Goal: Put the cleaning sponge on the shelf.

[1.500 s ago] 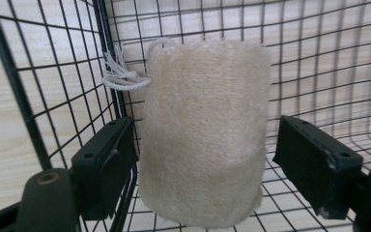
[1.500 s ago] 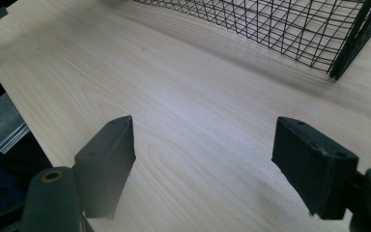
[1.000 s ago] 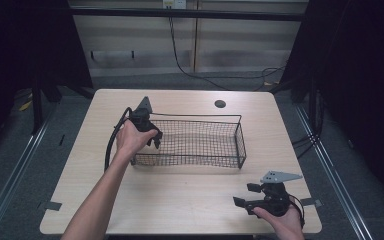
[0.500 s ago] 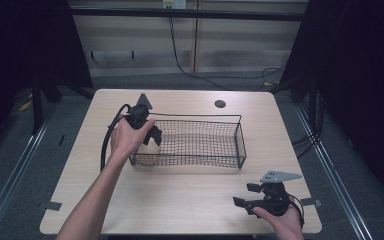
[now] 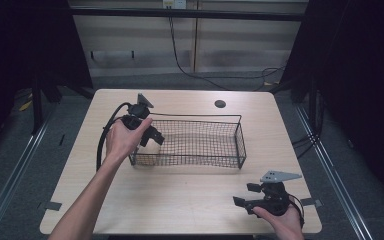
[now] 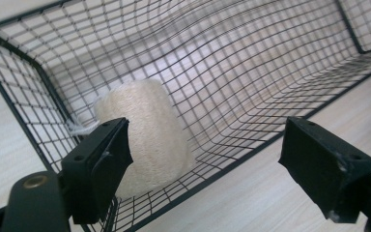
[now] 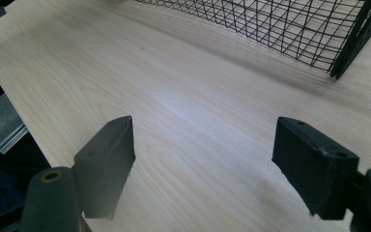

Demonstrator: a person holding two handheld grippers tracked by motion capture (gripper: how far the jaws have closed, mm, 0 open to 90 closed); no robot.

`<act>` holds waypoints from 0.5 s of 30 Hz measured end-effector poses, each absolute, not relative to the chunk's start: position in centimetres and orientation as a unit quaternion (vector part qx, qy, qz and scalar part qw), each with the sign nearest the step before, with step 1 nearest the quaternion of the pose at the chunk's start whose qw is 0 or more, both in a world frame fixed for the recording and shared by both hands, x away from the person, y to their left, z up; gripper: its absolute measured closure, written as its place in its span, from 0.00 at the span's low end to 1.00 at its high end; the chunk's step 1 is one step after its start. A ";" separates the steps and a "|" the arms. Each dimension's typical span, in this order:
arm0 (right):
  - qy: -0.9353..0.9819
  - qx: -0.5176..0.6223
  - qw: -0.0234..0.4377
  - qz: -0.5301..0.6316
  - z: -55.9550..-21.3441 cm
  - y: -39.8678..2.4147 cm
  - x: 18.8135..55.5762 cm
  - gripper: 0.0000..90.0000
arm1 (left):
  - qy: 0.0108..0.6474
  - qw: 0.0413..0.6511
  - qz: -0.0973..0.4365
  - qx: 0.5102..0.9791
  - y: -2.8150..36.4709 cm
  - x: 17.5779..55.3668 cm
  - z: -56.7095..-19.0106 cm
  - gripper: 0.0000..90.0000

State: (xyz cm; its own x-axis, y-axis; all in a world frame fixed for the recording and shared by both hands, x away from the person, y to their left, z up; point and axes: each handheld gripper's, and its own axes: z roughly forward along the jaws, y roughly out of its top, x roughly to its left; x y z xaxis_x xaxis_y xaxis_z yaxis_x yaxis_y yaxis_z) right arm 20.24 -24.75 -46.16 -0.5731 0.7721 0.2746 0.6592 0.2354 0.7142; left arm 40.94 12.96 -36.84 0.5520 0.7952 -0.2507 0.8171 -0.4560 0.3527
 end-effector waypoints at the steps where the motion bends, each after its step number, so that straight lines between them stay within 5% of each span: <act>1: 0.783 0.457 0.067 0.416 -46.2 -24.7 20.2 0.25 | 0.457 0.228 -0.017 0.860 12.9 40.6 -36.6 0.20; 15: 0.782 0.460 0.068 0.416 -46.2 -24.7 20.2 0.25 | 0.416 0.278 0.003 0.866 14.5 38.2 -36.7 0.20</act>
